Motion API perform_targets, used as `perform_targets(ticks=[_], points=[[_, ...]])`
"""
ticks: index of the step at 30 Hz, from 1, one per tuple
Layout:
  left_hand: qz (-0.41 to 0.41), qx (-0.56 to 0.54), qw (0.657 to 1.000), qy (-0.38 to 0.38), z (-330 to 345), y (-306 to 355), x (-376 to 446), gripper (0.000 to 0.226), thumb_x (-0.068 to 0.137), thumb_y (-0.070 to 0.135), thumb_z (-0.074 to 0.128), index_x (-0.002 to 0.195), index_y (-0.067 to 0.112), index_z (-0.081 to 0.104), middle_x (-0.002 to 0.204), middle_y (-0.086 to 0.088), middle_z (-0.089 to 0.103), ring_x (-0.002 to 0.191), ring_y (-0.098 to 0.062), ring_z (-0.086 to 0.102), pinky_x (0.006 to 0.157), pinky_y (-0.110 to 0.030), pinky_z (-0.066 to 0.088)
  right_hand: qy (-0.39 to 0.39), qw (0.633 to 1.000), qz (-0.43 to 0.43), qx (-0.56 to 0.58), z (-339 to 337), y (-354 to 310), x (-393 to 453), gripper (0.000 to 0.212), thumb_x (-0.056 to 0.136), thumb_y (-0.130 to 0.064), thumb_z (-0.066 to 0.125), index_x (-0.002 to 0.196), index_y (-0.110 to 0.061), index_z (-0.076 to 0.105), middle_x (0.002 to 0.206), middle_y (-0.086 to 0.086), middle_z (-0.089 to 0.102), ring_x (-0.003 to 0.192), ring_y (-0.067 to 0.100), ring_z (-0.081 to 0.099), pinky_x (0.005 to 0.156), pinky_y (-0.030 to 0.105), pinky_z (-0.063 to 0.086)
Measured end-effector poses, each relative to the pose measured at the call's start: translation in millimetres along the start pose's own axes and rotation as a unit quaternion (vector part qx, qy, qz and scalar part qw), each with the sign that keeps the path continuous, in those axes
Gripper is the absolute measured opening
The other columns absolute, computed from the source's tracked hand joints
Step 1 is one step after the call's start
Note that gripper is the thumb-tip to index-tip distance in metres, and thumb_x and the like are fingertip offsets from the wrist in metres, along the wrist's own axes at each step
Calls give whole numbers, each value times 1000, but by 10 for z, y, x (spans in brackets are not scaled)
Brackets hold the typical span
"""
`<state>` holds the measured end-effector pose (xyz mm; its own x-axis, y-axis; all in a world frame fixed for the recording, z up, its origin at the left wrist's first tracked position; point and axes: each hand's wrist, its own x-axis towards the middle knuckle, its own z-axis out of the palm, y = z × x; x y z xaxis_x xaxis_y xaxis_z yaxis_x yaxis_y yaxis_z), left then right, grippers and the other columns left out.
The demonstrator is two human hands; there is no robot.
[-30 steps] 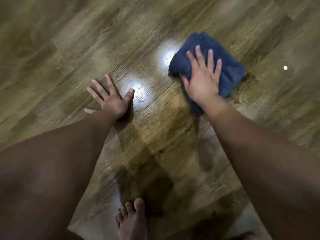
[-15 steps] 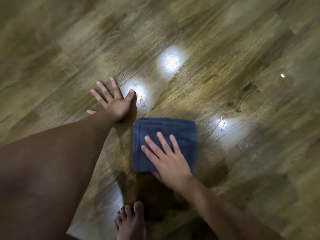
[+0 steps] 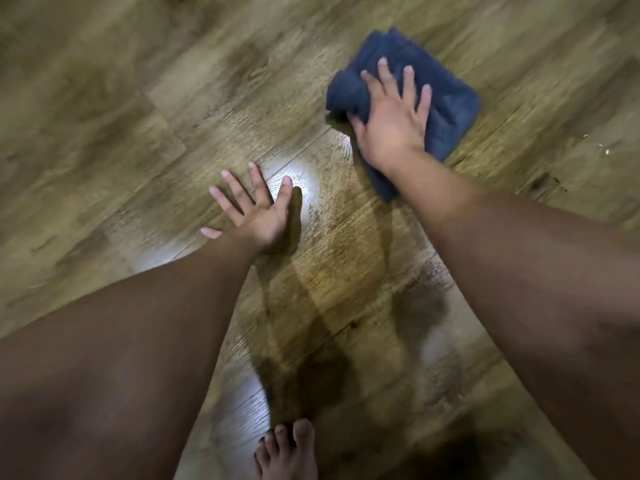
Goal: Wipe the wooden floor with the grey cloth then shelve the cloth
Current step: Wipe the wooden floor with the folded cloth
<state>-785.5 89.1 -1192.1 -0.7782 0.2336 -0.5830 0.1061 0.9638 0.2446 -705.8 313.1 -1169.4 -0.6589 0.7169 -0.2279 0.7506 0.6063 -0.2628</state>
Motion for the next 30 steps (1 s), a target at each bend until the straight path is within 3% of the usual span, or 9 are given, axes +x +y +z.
perform_targets(ticks=[2,4,8,11,15,19,22,26,30], points=[[-1,-2,1000,-10,-39,37,-46,97,44,106,-13,135,69,-13,168,9,-12,153,-27,-20,92,-78,-22,11,999,-16,-35,38,-112,-214,69,98,-49,48,159,-27,23,170,-2,10,155,35,1,123,59,-1],[-2,-6,1000,-13,-61,58,-91,102,42,105,-15,137,67,-12,168,9,-12,153,-26,-21,93,-79,-21,12,993,-91,-74,122,-214,-674,75,94,-46,55,159,-26,22,170,-1,11,155,36,4,123,59,3],[-11,-11,999,-51,-133,112,-145,98,55,100,-8,146,64,-5,168,10,-15,153,-25,-21,98,-83,-14,-43,972,-218,-78,398,-348,-1916,85,86,-44,65,159,-23,27,170,3,13,155,39,7,122,60,3],[1,5,998,-67,-172,92,-185,104,50,103,-13,146,63,-11,166,9,-24,151,-25,-28,99,-81,-16,-89,950,-282,-96,593,-281,-2626,81,85,-38,66,157,-22,32,168,4,18,153,39,16,121,61,8],[8,7,997,-76,-209,118,-222,104,51,101,-14,146,60,-17,162,8,-34,147,-24,-35,98,-80,-18,-102,924,-347,-124,549,-115,-2496,83,84,-44,68,156,-24,33,167,1,23,153,35,22,121,56,12],[2,-3,997,-76,-206,154,-241,95,59,96,-9,146,60,-18,159,10,-38,145,-22,-39,100,-80,-19,-72,944,-300,-117,368,-115,-1757,85,85,-45,67,158,-26,28,168,-1,18,154,33,16,122,54,12],[5,-6,996,-84,-226,159,-241,95,58,96,-11,146,60,-19,158,11,-39,144,-22,-40,100,-80,-19,-16,974,-198,-110,200,-135,-965,79,91,-43,60,159,-28,23,169,-4,13,155,31,12,122,53,12],[7,-14,997,-82,-225,152,-256,95,61,96,-8,147,59,-17,160,10,-36,145,-23,-38,99,-79,-20,-11,998,-48,-34,8,-240,-90,70,97,-45,54,158,-28,25,170,-5,11,156,32,4,123,56,6],[8,-22,996,-83,-220,136,-224,93,62,97,-7,147,61,-15,163,10,-31,147,-24,-35,99,-80,-19,-13,997,-76,-30,46,-301,-219,69,97,-45,54,158,-29,26,170,-5,10,156,34,2,123,57,2]])
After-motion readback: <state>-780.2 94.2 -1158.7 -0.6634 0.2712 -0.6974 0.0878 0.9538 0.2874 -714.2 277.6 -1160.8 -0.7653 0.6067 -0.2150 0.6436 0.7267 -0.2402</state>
